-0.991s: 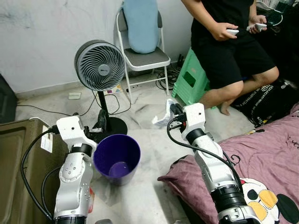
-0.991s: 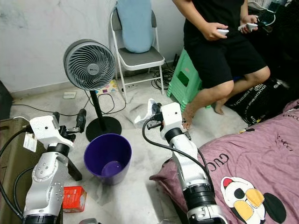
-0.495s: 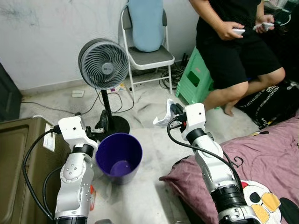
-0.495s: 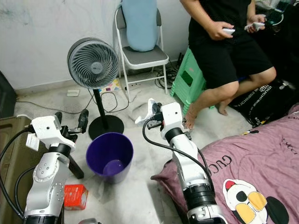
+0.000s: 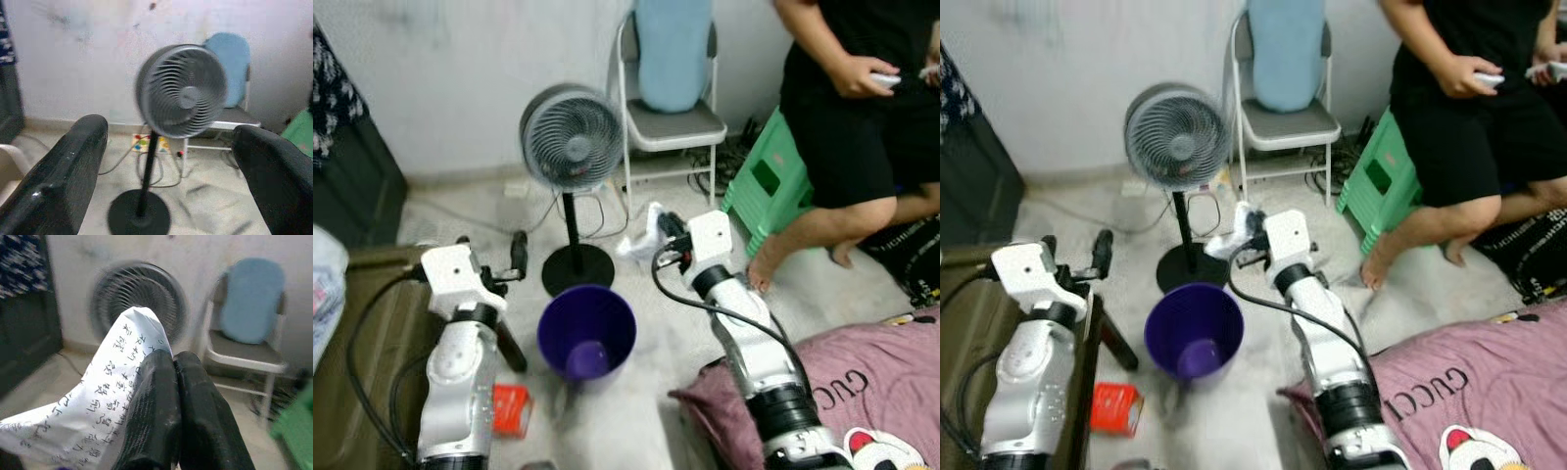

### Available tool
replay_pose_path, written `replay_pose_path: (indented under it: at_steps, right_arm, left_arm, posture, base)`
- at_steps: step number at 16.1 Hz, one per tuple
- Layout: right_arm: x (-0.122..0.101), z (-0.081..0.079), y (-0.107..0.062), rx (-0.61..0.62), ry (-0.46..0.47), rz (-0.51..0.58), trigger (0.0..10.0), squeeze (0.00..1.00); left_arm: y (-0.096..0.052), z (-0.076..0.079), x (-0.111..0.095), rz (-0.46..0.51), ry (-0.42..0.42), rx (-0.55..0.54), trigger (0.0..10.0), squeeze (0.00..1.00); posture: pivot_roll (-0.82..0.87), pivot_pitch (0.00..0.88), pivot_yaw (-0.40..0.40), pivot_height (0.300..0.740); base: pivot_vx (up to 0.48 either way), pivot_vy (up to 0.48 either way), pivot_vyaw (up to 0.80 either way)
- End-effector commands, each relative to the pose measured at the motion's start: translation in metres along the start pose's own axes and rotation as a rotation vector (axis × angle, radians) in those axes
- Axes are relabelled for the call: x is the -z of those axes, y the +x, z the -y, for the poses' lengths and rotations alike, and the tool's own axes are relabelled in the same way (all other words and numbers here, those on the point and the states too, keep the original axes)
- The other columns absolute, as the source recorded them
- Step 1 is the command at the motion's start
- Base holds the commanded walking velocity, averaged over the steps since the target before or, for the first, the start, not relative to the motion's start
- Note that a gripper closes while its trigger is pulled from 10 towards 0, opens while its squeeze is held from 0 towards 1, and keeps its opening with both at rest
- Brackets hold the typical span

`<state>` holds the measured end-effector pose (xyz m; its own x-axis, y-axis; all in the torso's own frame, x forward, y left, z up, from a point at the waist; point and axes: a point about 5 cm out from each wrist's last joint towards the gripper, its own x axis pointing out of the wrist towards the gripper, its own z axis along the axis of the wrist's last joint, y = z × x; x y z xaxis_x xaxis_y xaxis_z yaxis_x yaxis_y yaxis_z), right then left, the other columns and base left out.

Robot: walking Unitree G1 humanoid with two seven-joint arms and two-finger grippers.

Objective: Clean up the room

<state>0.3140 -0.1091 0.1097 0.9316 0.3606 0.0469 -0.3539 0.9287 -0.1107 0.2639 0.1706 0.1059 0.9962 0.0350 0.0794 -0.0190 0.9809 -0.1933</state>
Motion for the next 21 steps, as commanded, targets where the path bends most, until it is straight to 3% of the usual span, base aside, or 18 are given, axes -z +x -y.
replay_pose_path:
  at_steps: [1,6,10,14,16,21]
  right_arm:
    - [-0.001,0.005,-0.001,0.020,0.002,0.003,10.0,0.00]
    - [-0.001,0.004,0.000,0.018,-0.001,0.004,10.0,0.00]
    - [-0.002,0.003,-0.001,0.009,-0.016,0.013,10.0,0.00]
    - [-0.002,0.002,0.002,0.007,-0.006,0.012,10.0,0.00]
    - [-0.001,0.000,0.003,0.007,-0.003,0.009,10.0,0.00]
    - [-0.001,0.003,0.005,0.031,0.006,0.008,10.0,0.00]
  left_arm:
    - [0.001,0.004,0.000,-0.001,0.000,0.024,10.0,0.00]
    - [0.001,0.003,0.001,-0.010,0.006,0.011,10.0,0.00]
    - [-0.001,0.001,-0.002,0.006,0.014,0.023,10.0,0.00]
    - [-0.008,-0.006,-0.004,0.007,0.078,0.110,10.0,0.00]
    - [-0.014,-0.008,-0.004,-0.001,0.091,0.161,10.0,0.00]
    - [-0.025,0.006,-0.004,-0.013,0.121,0.363,10.0,0.00]
  posture:
    - [-0.02,0.033,-0.018,0.740]
    - [-0.03,0.033,-0.018,0.740]
    - [-0.02,0.029,-0.017,0.740]
    - [0.00,0.030,-0.026,0.740]
    - [0.00,0.031,-0.026,0.740]
    - [0.00,0.024,-0.022,0.740]
  base:
    - [0.259,0.000,0.00]
    - [0.052,0.000,0.00]
    - [0.000,0.000,0.71]
    - [0.000,0.000,0.80]
    - [0.000,0.000,0.00]
    - [0.000,0.000,0.00]
